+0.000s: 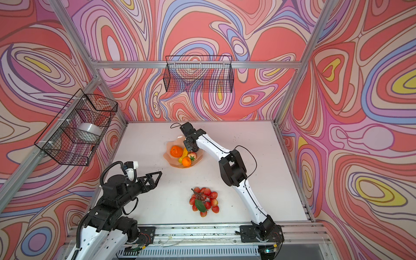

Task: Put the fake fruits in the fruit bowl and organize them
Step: 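Lower the avocado into the bowl with the right gripper and release, then grasp the lychee bunch by its stem with the right gripper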

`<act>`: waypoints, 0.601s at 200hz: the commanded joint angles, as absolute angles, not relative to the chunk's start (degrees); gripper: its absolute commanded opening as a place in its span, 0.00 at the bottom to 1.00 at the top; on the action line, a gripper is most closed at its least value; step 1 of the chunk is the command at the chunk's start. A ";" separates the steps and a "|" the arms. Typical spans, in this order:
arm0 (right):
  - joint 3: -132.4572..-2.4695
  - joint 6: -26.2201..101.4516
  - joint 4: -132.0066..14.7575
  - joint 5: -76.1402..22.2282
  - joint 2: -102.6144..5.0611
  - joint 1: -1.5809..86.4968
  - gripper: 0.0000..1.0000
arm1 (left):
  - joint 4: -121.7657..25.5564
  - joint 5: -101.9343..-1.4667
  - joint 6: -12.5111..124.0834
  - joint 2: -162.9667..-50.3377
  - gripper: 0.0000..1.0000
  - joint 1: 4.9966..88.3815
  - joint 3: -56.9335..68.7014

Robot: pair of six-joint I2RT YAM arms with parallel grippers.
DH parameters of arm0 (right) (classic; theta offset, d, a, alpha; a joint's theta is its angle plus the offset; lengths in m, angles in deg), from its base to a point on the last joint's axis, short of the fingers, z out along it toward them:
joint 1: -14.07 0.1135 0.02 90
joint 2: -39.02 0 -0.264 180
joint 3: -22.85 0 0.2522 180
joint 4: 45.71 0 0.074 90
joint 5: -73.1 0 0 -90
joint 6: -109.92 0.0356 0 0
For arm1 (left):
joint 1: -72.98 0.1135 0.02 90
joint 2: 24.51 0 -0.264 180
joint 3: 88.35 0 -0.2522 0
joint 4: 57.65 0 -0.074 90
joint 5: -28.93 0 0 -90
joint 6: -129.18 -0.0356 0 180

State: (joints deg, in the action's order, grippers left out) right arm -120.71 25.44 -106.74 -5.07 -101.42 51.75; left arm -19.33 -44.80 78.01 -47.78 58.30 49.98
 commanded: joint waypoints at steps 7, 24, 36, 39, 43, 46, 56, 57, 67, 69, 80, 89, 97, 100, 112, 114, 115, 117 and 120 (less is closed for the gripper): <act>-114.89 27.30 -103.29 -7.25 -89.26 51.34 0.72 | -19.33 -42.98 77.94 -47.05 0.99 58.29 50.00; -104.23 28.75 -98.84 -9.48 -80.06 51.34 0.71 | -20.22 -42.75 78.26 -46.90 0.99 58.29 50.70; -93.79 30.31 -95.07 -13.74 -72.70 51.37 0.69 | -20.93 -42.45 78.48 -46.95 0.99 58.24 51.15; -91.36 30.69 -94.32 -15.05 -71.12 51.34 0.68 | -20.94 -42.42 78.51 -47.00 0.99 58.23 51.24; -88.75 31.20 -93.35 -16.73 -69.02 51.41 0.68 | -20.90 -42.28 78.39 -47.09 0.99 58.27 51.25; -86.24 31.59 -92.88 -18.06 -67.22 51.47 0.67 | -20.60 -42.34 78.44 -47.08 0.99 58.30 51.25; -79.77 33.24 -92.20 -21.01 -63.06 52.11 0.67 | -19.83 -42.41 78.45 -47.03 0.99 58.23 51.17; -79.20 33.34 -92.23 -21.11 -62.95 52.25 0.66 | -19.77 -42.38 78.41 -46.98 0.99 58.26 51.21; -73.93 34.65 -92.26 -22.46 -57.55 53.46 0.66 | -19.61 -41.98 78.21 -46.68 0.99 58.27 51.55; -72.66 34.96 -92.21 -22.51 -56.68 53.80 0.66 | -19.62 -41.93 78.16 -46.62 0.99 58.29 51.59; -66.85 36.10 -91.84 -23.09 -52.57 55.71 0.65 | -19.88 -41.79 77.96 -46.30 0.99 58.30 52.02; -63.16 37.23 -91.92 -21.30 -49.85 57.96 0.65 | -20.23 -41.64 77.93 -46.29 0.99 58.26 52.21; -61.00 38.58 -92.89 -20.43 -48.39 59.69 0.65 | -20.41 -41.61 77.68 -46.42 0.99 58.25 52.14; -60.17 39.09 -93.04 -20.72 -47.88 60.15 0.65 | -20.51 -41.49 77.68 -46.53 0.99 58.24 52.07; -56.69 40.84 -92.43 -21.60 -46.27 62.01 0.64 | -20.73 -41.36 77.59 -47.28 0.99 58.28 51.87; -56.03 41.06 -92.28 -21.70 -45.95 62.38 0.64 | -20.83 -41.36 77.63 -47.34 0.99 58.27 51.87; -55.72 41.16 -92.09 -21.76 -45.83 62.57 0.64 | -20.84 -41.37 77.65 -47.35 0.99 58.24 51.83; -55.12 41.49 -91.80 -21.96 -45.54 62.89 0.64 | -20.85 -41.31 77.60 -47.53 0.99 58.24 51.77; -54.20 41.79 -91.32 -22.35 -45.12 63.28 0.64 | -20.93 -41.20 77.52 -47.73 0.99 58.25 51.74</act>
State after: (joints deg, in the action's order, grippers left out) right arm -59.97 36.95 -92.45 -20.13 -47.15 60.42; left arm -19.72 -42.33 77.99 -47.05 58.30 51.43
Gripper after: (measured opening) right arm 0.643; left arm 0.988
